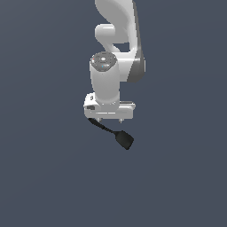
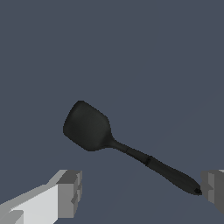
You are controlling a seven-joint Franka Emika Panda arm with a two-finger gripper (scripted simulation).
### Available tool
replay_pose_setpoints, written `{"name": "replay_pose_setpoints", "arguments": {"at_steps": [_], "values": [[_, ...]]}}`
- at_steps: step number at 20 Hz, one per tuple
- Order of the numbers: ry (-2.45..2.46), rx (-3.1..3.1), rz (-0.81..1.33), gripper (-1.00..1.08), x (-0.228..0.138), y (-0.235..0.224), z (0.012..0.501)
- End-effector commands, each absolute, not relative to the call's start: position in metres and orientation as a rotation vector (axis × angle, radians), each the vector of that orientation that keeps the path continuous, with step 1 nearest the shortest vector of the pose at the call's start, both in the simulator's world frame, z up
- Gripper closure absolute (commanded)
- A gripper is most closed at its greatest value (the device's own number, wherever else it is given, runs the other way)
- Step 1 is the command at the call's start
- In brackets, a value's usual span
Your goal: Pick up the object and move it to a goal position.
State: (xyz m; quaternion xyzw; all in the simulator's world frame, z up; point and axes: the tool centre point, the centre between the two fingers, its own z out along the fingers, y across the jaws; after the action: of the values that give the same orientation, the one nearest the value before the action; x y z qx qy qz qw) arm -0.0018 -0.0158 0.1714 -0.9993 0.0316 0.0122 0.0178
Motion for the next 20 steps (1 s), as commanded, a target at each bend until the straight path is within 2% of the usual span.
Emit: {"name": "replay_pose_setpoints", "arguments": {"at_steps": [1, 10, 20], "values": [[0.098, -3.104, 0.038, -0.92, -0.002, -0.016, 0.171], [0.118, -3.134, -0.023, -0.92, 0.005, -0.048, 0.185], [0.053, -3.137, -0.02, -0.92, 0.004, -0.047, 0.18]]}}
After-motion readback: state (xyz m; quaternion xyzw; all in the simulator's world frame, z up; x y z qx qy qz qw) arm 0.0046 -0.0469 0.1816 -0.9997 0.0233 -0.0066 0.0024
